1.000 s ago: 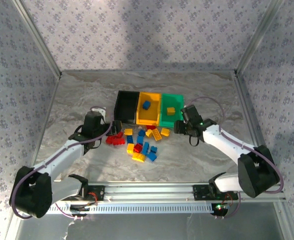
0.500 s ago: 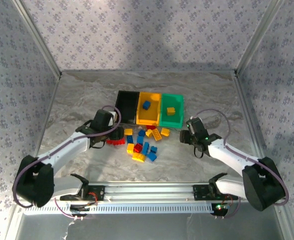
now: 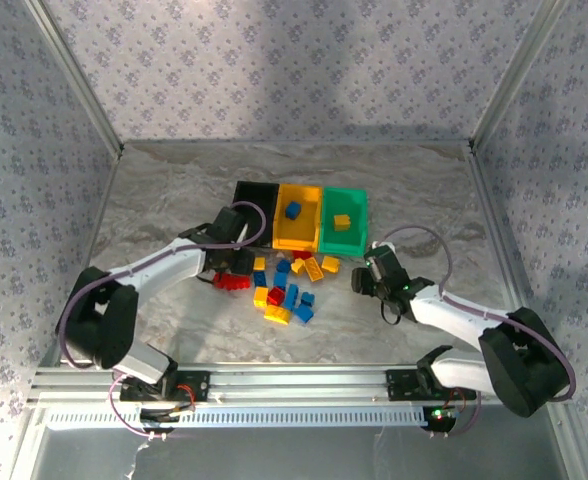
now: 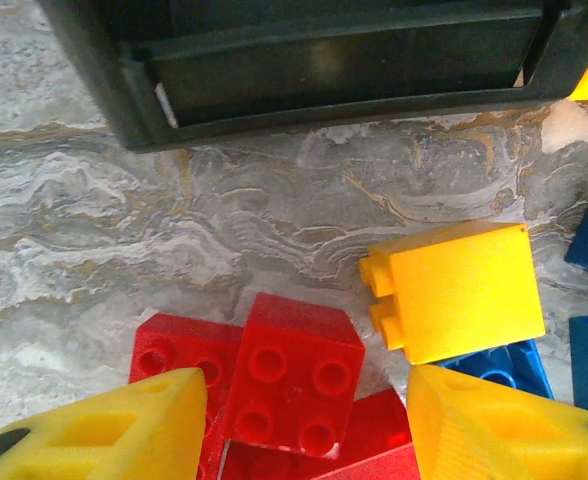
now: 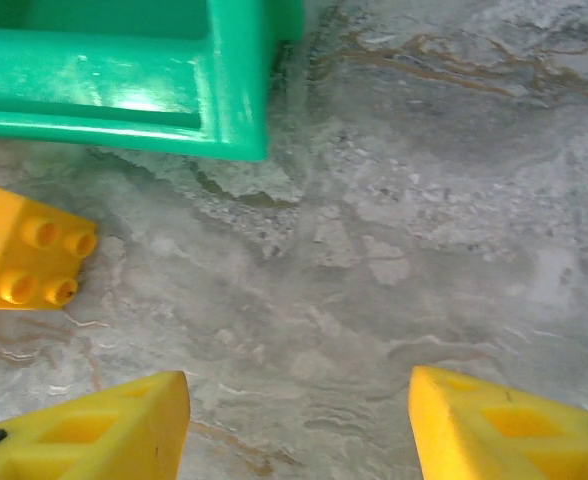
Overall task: Sort the legos into containers by color
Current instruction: Pick up the lego from the center of the table.
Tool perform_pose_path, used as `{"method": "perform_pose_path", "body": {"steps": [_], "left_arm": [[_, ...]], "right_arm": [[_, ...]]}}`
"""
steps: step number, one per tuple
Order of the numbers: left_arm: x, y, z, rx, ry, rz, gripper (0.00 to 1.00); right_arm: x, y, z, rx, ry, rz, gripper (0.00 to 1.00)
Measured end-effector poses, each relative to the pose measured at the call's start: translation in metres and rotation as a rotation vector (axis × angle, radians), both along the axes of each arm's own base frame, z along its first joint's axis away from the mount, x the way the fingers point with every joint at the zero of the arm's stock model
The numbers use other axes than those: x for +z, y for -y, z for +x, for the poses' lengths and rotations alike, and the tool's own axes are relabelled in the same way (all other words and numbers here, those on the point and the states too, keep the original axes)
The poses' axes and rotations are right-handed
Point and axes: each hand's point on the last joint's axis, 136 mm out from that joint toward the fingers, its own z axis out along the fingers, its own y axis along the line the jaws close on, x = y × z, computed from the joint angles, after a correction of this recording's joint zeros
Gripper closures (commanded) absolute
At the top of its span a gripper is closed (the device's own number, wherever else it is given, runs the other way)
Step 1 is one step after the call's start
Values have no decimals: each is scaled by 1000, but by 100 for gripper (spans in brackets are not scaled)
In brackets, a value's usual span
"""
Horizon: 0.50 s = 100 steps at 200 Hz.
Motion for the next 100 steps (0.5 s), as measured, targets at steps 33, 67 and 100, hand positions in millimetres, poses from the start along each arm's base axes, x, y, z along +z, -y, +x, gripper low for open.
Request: {"method": "perform_pose_path", "body": {"steps": [33, 67, 100], "left_arm": [[-13, 2, 4, -10, -32, 95, 52], [-13, 5, 7, -32, -22, 177, 66], [-10, 3, 7, -34, -17, 201, 75]], "right_arm": [[1, 0, 2, -5, 12, -4, 39], [4, 6, 5, -26, 20, 2, 39], [22, 13, 6, -47, 52, 22, 39]]}}
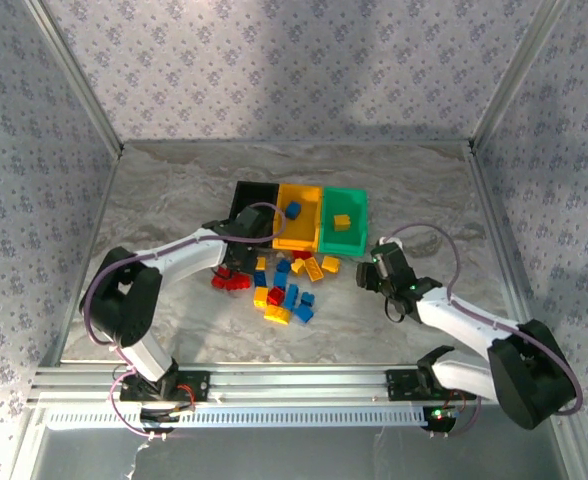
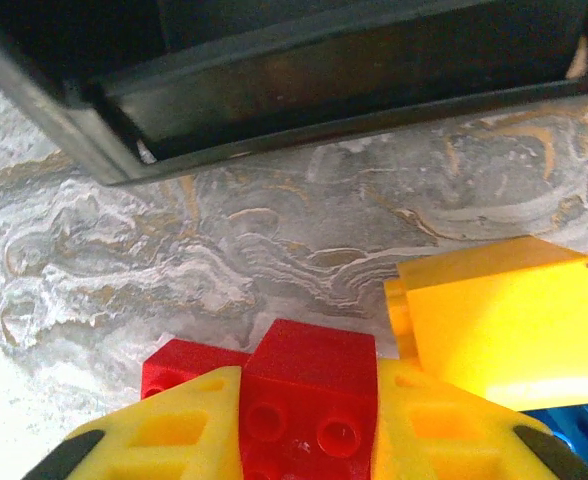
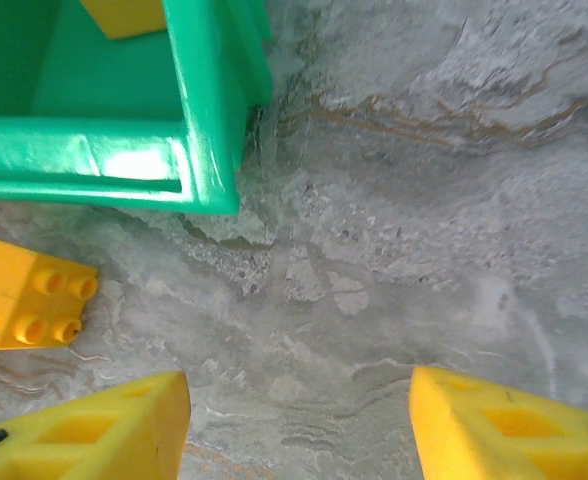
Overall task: Sort the legos into containers by color
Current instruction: Pick up the lego from the center of the table, then place the lego in the container.
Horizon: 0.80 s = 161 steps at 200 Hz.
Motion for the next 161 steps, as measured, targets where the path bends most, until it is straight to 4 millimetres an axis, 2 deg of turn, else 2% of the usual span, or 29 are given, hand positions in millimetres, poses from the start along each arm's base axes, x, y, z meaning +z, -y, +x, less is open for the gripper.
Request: {"method": "perform_pose_path", "body": {"steps": [27, 42, 78, 105, 113, 127, 146, 161], "left_arm": [[6, 0, 1, 5, 1, 1, 76], [17, 2, 4, 5, 18, -12, 76], [66, 17, 25, 4, 124, -87, 76], [103, 28, 49, 5, 220, -113, 75], [110, 30, 57, 8, 241, -110, 71], [117, 35, 73, 16, 272, -90, 56], [109, 37, 88, 22, 271, -43, 45], [98, 35, 88, 21, 245, -18, 38]], "right_arm": [[22, 7, 4, -11, 34, 20, 38], [29, 17, 7, -38, 48, 41, 38], [23, 38, 8, -90, 20, 93, 38], [16, 35, 4, -73, -6, 119, 38], [15, 33, 3, -65, -11, 126, 38], [13, 30, 3, -54, -23, 135, 38], [9, 27, 1, -40, -42, 144, 38], [8, 23, 0, -21, -49, 149, 38]]}}
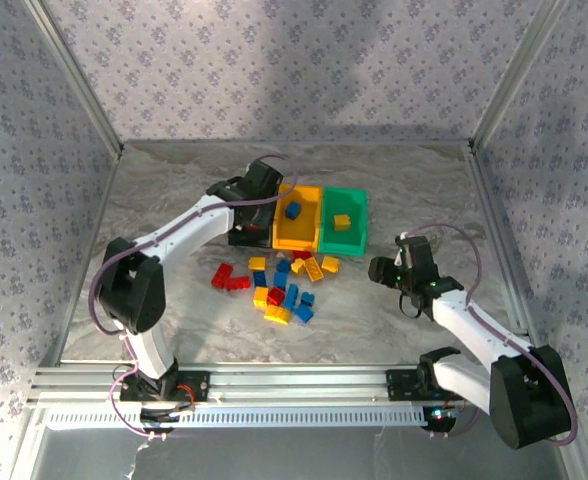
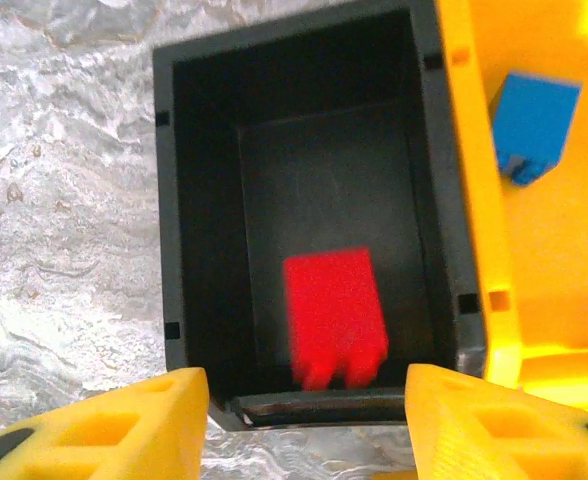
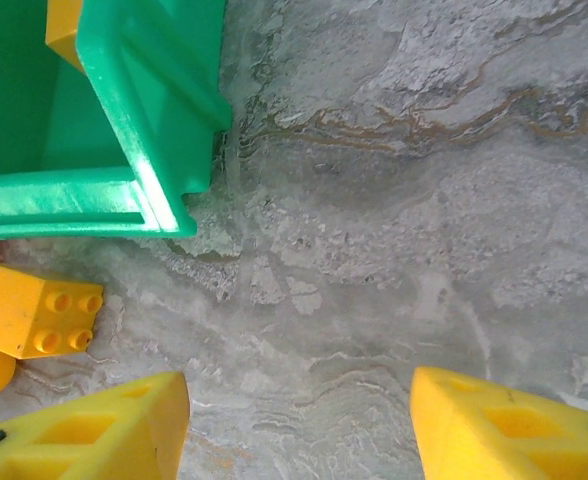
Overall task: Sort the legos into containers by color
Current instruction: Place the lego in the container, then pick up the lego from the center of the table.
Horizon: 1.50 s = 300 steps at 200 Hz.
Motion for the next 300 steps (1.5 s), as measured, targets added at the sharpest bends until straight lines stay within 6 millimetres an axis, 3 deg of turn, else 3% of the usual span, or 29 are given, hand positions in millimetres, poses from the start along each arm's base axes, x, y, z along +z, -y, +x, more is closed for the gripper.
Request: {"method": "perform_pose_path", "body": {"steps": [28, 80, 118, 167, 188, 231, 267, 300], "left_arm": [[-12, -7, -13, -1, -24, 4, 37], [-23, -29, -62, -6, -4, -84, 37], [-33, -38, -92, -5, 30, -205, 37], [-67, -21, -126, -45, -19, -374, 39], [-74, -14, -141, -73, -42, -395, 39], [-66, -12, -154, -86, -10, -460, 39], [-70, -21, -166, -61, -5, -487, 39], [-62, -27, -172, -47, 18, -522, 39]], "right_arm": [[0, -12, -4, 51, 1, -2, 38], [-3, -42, -18, 166, -17, -2, 38], [-5, -90, -36, 315, -51, -7, 37], [6, -160, -49, 489, -54, -36, 37], [16, -180, -40, 498, -37, -68, 37], [22, -191, -7, 437, -26, -123, 37], [6, -213, 17, 428, -56, -154, 40], [-11, -218, 29, 416, -98, -179, 47]]}}
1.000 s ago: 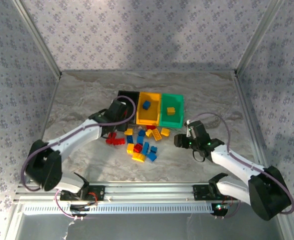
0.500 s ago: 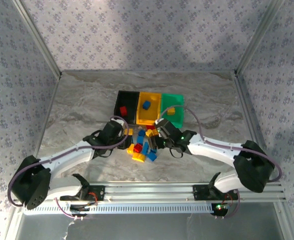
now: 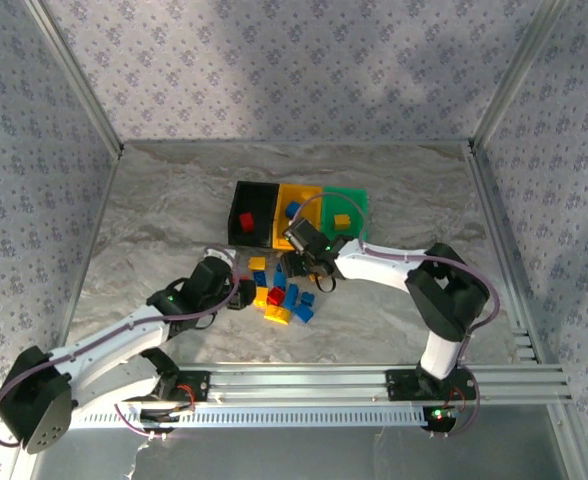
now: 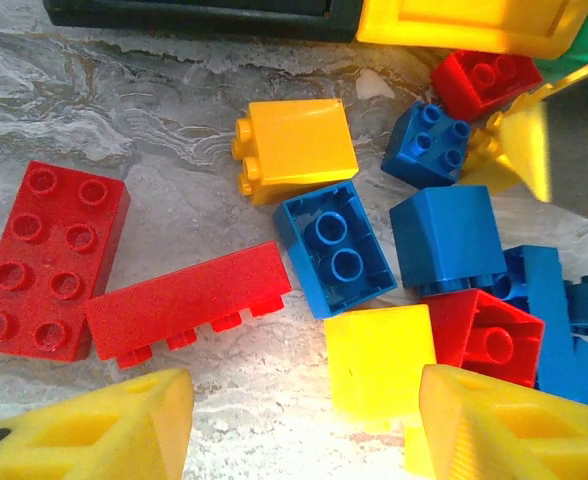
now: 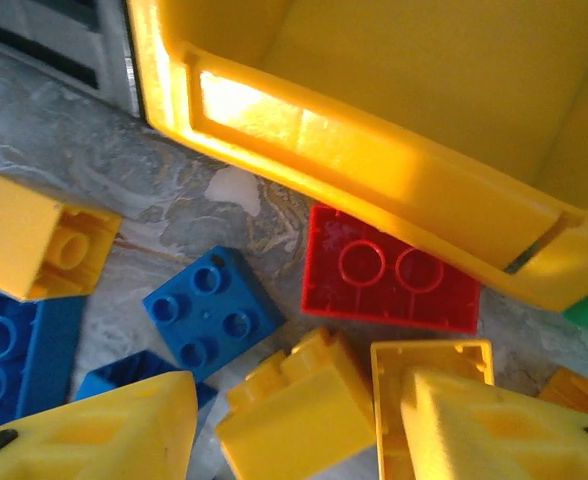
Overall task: Sort the legos into containers by color
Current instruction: Pick up the lego from the center of the table, then place the lego in the container.
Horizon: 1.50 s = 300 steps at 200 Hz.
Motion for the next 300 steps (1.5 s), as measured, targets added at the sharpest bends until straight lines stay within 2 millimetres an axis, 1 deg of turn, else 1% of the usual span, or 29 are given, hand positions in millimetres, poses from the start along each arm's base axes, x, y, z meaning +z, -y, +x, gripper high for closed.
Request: {"method": "perform_pose_path", "body": {"steps": [14, 30, 41, 78, 97, 110, 118, 131, 147, 150, 163, 169, 183, 196, 210, 252, 269, 300], "left_arm": [[4, -3, -1, 12, 15, -11, 39], [6, -7, -3, 21, 22, -14, 39], [6, -9, -4, 23, 26, -14, 39], [1, -17, -6, 44, 20, 22, 39], [0, -20, -6, 52, 20, 33, 39], [-1, -20, -6, 52, 18, 35, 40], [-1, -20, -6, 52, 17, 35, 40], [-2, -20, -6, 51, 14, 36, 40], [-5, -19, -7, 46, 2, 42, 40], [-6, -19, -7, 43, -3, 42, 39], [-11, -17, -9, 32, -24, 46, 40], [-14, -16, -10, 28, -34, 51, 40], [-21, -14, -13, 15, -67, 60, 40], [-27, -13, -16, 3, -93, 68, 40], [-30, -11, -17, -4, -110, 71, 39], [-20, 1, -13, -28, -116, 40, 40], [-21, 6, -14, -45, -139, 34, 39], [-31, 18, -22, -91, -199, 44, 40]], "right_arm": [[-5, 2, 3, -8, -9, -9, 54], [-8, 5, 5, -22, -21, -11, 59], [-7, 7, 7, -27, -21, -8, 66], [-6, 8, 9, -35, -27, 4, 69], [-1, 11, 6, -35, -30, 7, 68], [12, 15, 6, -40, -20, 18, 69], [23, 19, 9, -49, -4, 33, 68], [46, 31, 19, -78, 34, 67, 68], [72, 54, 36, -142, 86, 105, 67], [76, 61, 41, -159, 96, 109, 66], [86, 82, 55, -212, 121, 115, 64], [88, 92, 63, -238, 128, 114, 61], [86, 110, 77, -281, 127, 103, 45], [80, 118, 85, -294, 116, 85, 42], [74, 118, 85, -286, 101, 73, 41], [69, 111, 77, -258, 85, 79, 41], [60, 116, 66, -252, 66, 71, 41], [50, 129, 44, -253, 50, 52, 40]]}}
